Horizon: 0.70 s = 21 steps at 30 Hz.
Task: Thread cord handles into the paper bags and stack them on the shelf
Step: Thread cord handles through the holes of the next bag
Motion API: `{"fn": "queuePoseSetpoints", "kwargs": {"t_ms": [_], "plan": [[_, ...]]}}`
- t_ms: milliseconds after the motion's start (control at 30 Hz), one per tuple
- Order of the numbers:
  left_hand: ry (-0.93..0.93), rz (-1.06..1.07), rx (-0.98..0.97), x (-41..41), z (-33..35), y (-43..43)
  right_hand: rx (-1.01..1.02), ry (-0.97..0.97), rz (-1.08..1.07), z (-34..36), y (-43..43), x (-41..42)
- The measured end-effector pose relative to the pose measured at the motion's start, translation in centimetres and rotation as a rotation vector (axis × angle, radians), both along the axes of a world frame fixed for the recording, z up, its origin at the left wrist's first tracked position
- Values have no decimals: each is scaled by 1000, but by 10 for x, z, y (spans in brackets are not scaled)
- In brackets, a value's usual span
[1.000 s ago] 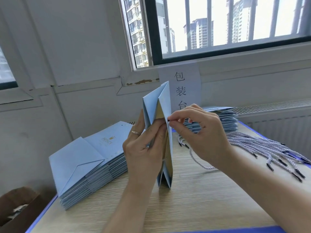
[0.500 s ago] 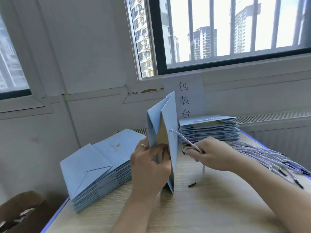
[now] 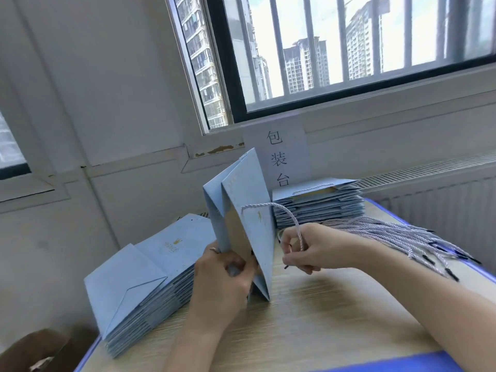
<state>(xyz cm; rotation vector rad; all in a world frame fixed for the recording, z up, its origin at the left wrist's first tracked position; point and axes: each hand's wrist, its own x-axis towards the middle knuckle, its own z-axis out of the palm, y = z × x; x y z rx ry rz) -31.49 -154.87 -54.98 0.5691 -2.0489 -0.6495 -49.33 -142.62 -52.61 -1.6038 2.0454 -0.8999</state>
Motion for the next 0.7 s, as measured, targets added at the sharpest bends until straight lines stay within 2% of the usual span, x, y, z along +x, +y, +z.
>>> {"fn": "queuePoseSetpoints", "kwargs": {"t_ms": [100,300,433,700], "plan": [[4,-65,45,0,-5,1,-35,-92,71,1,-1,2],[4,-163,125,-1,-5,6,-61,-111,113,2,1,0],[-43,-231,83,0,-4,9,-81,-97,102,1,1,4],[-48,-229,12,0,-4,10,-129,-45,27,1,0,9]]}}
